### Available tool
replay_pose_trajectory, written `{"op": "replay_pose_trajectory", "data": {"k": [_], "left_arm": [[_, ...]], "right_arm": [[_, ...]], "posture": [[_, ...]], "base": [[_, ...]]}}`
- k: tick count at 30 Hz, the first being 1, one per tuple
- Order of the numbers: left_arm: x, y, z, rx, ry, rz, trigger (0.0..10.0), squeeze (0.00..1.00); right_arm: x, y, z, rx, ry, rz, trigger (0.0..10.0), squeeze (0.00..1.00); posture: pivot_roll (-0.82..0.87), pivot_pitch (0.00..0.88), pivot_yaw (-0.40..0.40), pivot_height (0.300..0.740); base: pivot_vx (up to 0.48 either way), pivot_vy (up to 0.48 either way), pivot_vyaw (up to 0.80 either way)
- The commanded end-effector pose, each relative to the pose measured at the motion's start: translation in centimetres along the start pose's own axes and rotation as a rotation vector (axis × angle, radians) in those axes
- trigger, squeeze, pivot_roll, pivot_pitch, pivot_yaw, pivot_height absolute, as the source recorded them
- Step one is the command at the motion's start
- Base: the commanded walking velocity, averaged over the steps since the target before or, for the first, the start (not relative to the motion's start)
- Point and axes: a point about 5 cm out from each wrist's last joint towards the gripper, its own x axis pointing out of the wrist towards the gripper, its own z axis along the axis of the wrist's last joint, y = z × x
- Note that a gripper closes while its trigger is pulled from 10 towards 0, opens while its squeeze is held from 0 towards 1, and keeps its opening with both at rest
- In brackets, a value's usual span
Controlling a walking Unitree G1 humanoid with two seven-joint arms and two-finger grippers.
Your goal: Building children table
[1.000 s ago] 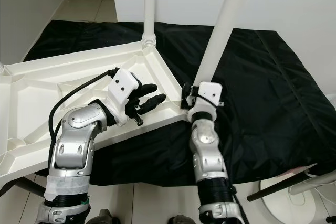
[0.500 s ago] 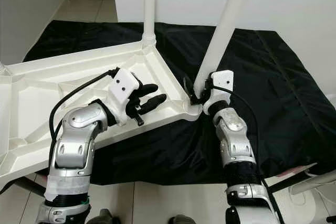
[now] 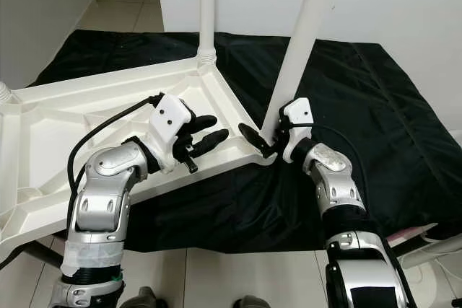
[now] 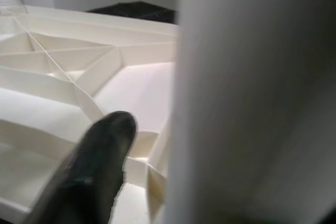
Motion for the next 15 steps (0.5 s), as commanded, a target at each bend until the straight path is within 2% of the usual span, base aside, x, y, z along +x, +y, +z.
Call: {"op": "replay_pose_trajectory", "data": {"k": [1,11,12,13,14,15], "left_arm": [[0.3,1.2,0.1,-0.041,-0.013,0.303,10.0,0.00],[0.3,1.3,0.2,-0.041,-0.015,0.311,10.0,0.00],[0.3,1.2,0.2,-0.042,-0.016,0.311,10.0,0.00],[0.3,1.2,0.2,-0.042,-0.016,0.311,10.0,0.00],[0.2,1.2,0.2,-0.043,-0.016,0.310,10.0,0.00],[0.2,1.2,0.2,-0.043,-0.016,0.310,10.0,0.00]], "right_arm": [[0.2,0.1,-0.1,-0.011,0.012,0.028,0.0,0.00],[0.1,-0.3,-1.6,0.073,0.081,0.011,0.0,0.00],[0.1,-0.3,-1.8,0.089,0.091,-0.002,4.2,0.00],[0.1,-0.3,-1.8,0.089,0.091,-0.002,4.2,0.00],[0.1,-0.3,-2.0,0.095,0.095,-0.011,9.5,0.00],[0.1,-0.3,-2.0,0.096,0.097,-0.016,9.5,0.00]], "posture": [[-0.01,0.012,0.005,0.740],[-0.01,0.014,0.003,0.740],[-0.01,0.015,0.003,0.740],[-0.01,0.015,0.003,0.740],[-0.01,0.015,0.003,0.740],[-0.01,0.015,0.003,0.740]], "base": [[0.000,0.000,0.00],[0.000,0.000,0.00],[0.000,0.000,0.00],[0.000,0.000,0.00],[0.000,0.000,0.00],[0.000,0.000,0.00]]}}
